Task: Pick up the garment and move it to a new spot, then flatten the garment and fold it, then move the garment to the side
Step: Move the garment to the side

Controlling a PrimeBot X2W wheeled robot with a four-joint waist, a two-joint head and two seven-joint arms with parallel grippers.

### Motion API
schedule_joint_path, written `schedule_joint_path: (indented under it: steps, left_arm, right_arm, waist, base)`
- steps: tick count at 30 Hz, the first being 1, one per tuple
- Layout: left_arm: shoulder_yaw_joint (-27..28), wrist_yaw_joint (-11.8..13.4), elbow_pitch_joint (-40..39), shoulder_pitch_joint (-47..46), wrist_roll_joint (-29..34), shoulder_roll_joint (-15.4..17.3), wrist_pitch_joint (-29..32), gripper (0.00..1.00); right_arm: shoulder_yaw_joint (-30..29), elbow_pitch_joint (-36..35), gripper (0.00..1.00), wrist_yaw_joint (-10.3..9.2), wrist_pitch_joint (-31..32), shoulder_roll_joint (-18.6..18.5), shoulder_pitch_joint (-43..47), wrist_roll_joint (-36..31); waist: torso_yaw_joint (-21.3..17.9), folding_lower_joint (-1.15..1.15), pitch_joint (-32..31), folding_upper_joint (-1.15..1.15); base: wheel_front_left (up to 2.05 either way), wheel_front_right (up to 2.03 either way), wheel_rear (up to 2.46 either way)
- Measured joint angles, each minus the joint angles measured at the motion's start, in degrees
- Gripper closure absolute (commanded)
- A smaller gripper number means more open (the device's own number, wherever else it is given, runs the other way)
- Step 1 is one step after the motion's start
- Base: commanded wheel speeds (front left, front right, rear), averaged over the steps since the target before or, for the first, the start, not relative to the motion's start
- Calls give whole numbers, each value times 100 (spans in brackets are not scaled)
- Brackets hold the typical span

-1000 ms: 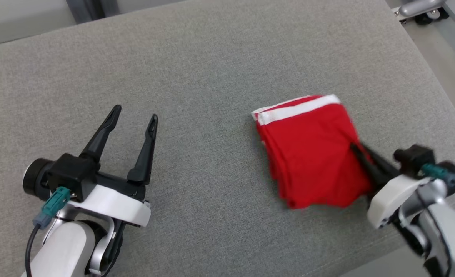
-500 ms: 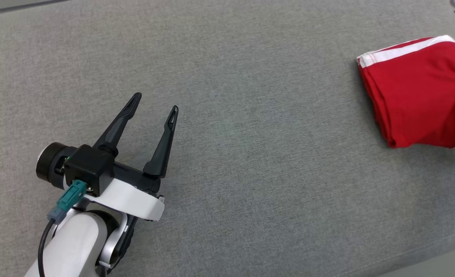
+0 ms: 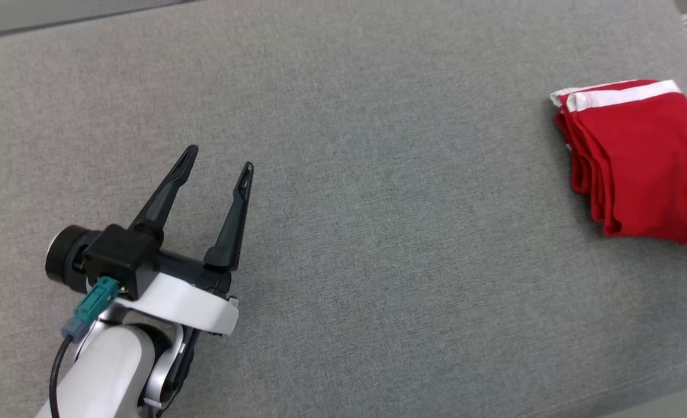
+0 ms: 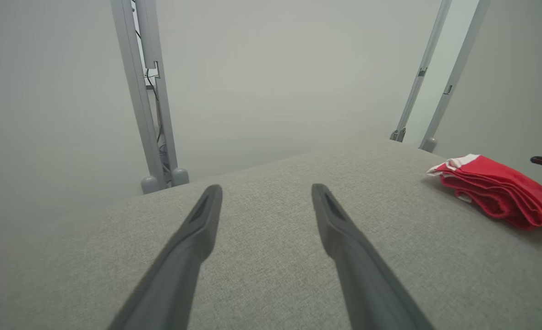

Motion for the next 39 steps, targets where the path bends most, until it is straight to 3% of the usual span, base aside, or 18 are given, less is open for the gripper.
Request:
schedule_joint_path:
  steps: [3,7,12,23,39]
  left_arm:
    - [96,91,44,173,-65,11,-64,0]
    - [270,200,100,370,-175,47,-166,0]
    - [452,290,159,596,-353,45,-336,0]
    - [643,433,250,1181,-528,56,-570,0]
    - [801,566,304,1996,-744,57,-721,0]
  right_arm:
    - [-167,-385,0,0,-25,167,91,104]
    - [-597,-1401,0,0,-44,444,407,19]
    - [-998,-2641,0,0,-43,1042,1220,-348]
    - [-1137,-4320,0,0,348,2138,2835,-915]
    - [-1778,-5616,0,-1,1084,2487,4443,-1402]
  waist:
    - [-17,0,-196,0]
    - [-25,0,-481,0]
    - [80,0,-838,0]
    - [618,0,-1535,0]
    - [1157,0,-2341,0]
  base:
    - [0,0,0]
    - [0,0,0]
    - [0,0,0]
    - [0,0,0]
    - [0,0,0]
